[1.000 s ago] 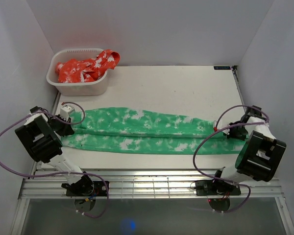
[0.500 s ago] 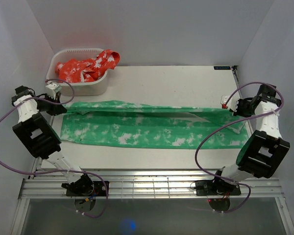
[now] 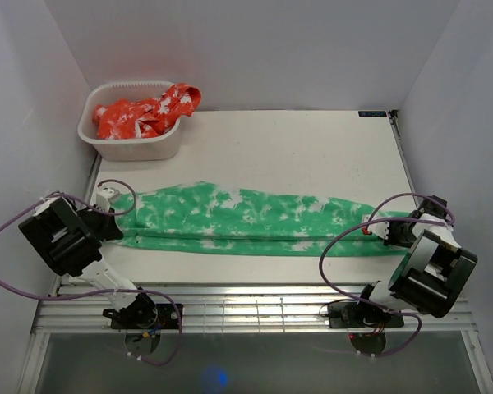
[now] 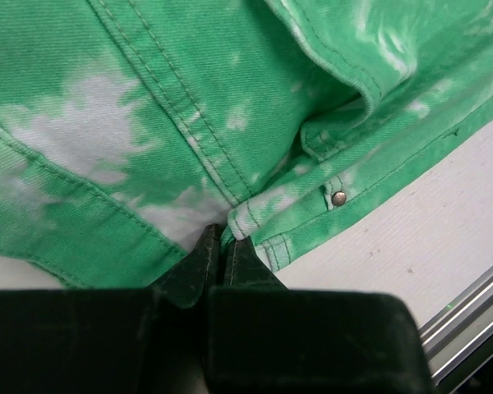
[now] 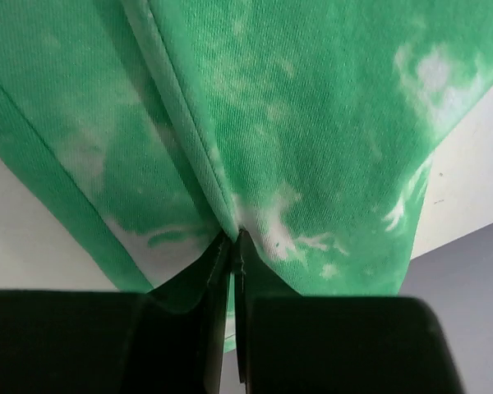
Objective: Fold and stack the trousers
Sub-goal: Fold the trousers
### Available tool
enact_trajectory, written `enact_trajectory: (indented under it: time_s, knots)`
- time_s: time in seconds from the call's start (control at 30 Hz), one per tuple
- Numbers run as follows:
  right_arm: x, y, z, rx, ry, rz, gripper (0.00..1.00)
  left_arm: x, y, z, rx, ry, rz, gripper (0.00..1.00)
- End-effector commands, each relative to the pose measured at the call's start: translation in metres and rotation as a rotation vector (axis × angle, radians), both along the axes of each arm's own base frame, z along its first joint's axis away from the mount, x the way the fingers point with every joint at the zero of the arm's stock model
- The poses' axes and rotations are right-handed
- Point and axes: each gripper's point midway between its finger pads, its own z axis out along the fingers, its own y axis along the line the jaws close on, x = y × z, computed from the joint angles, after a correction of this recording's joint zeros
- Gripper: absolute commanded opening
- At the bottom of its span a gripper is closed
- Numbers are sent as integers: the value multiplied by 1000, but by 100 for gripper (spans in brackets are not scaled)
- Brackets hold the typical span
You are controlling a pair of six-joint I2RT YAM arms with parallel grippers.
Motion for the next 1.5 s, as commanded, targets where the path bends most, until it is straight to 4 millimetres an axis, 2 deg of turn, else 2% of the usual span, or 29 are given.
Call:
enact_trajectory:
  time_s: [0.0, 0.13, 0.23, 0.3, 0.33, 0.4, 0.43, 0.47, 0.5, 0.53, 0.57, 0.63, 0.67, 0.77, 0.8, 0.87, 0.9, 0.97, 1.0, 1.03, 1.07, 1.1, 1.13, 1.17, 1.2, 1.23, 1.3, 1.33, 1.47]
  knots:
    - [13, -54, 10, -251, -39, -59, 8, 2, 85, -44, 360, 90, 31, 0]
    - [20, -58, 22, -239, -55, -87, 8, 9, 95, -31, 392, 54, 23, 4]
    - [30, -55, 40, -198, -85, -96, 8, 23, 102, -6, 401, -26, 33, 3]
    - [34, -52, 51, -178, -99, -93, 8, 25, 97, 7, 373, -42, 33, 14]
    - [33, -52, 55, -184, -102, -90, 12, 32, 97, 20, 378, -78, 16, 21]
    - [29, -53, 59, -203, -85, -72, 28, 23, 91, 34, 341, -90, -8, 39]
    - [28, -55, 67, -214, -99, -74, 50, 21, 88, 52, 325, -142, -40, 71]
    - [27, -55, 73, -215, -110, -67, 61, 20, 82, 61, 318, -165, -73, 71]
    - [23, -51, 76, -185, -110, -45, 71, 14, 81, 69, 317, -182, -90, 78]
    - [26, -52, 92, -194, -146, -38, 72, 9, 76, 76, 315, -197, -122, 79]
    - [27, -50, 101, -190, -164, -27, 72, 2, 67, 93, 326, -241, -170, 79]
    - [24, -42, 116, -159, -189, -11, 79, -4, 56, 109, 342, -283, -208, 80]
    - [27, -43, 130, -165, -218, -6, 80, -9, 45, 124, 358, -322, -243, 80]
    - [30, -39, 151, -122, -251, -35, 82, -11, 28, 145, 355, -385, -265, 86]
    - [32, -37, 155, -94, -257, -46, 82, -8, 20, 155, 352, -435, -271, 87]
    - [31, -33, 149, 16, -210, -149, 82, 0, 14, 163, 332, -474, -245, 92]
    - [38, -36, 162, 45, -224, -185, 81, 7, 2, 164, 265, -457, -198, 92]
    - [44, -37, 148, 185, -139, -351, 77, 23, -3, 163, 231, -453, -154, 92]
    - [48, -36, 159, 232, -119, -404, 75, 31, -15, 160, 196, -442, -153, 92]
    - [51, -36, 145, 305, -44, -472, 72, 34, -24, 152, 129, -389, -87, 92]
    - [53, -35, 142, 357, -5, -536, 70, 47, -31, 151, 126, -403, -83, 90]
    - [54, -29, 148, 442, 34, -657, 69, 52, -36, 147, 103, -386, -54, 90]
    - [57, -28, 136, 494, 90, -720, 68, 48, -44, 130, 56, -307, 15, 89]
    - [57, -25, 133, 530, 114, -773, 67, 59, -53, 125, 69, -315, 5, 88]
    - [57, -18, 126, 591, 154, -846, 67, 59, -58, 116, 65, -286, 18, 86]
    - [56, -15, 123, 614, 164, -878, 67, 52, -61, 97, 74, -231, 38, 86]
    - [57, -15, 114, 638, 161, -952, 70, 56, -68, 81, 87, -197, 72, 85]
    - [59, -15, 111, 651, 149, -991, 71, 55, -67, 74, 97, -178, 89, 86]
    - [44, -7, 82, 662, 234, -1081, 72, 42, -62, 38, 119, -60, 151, 85]
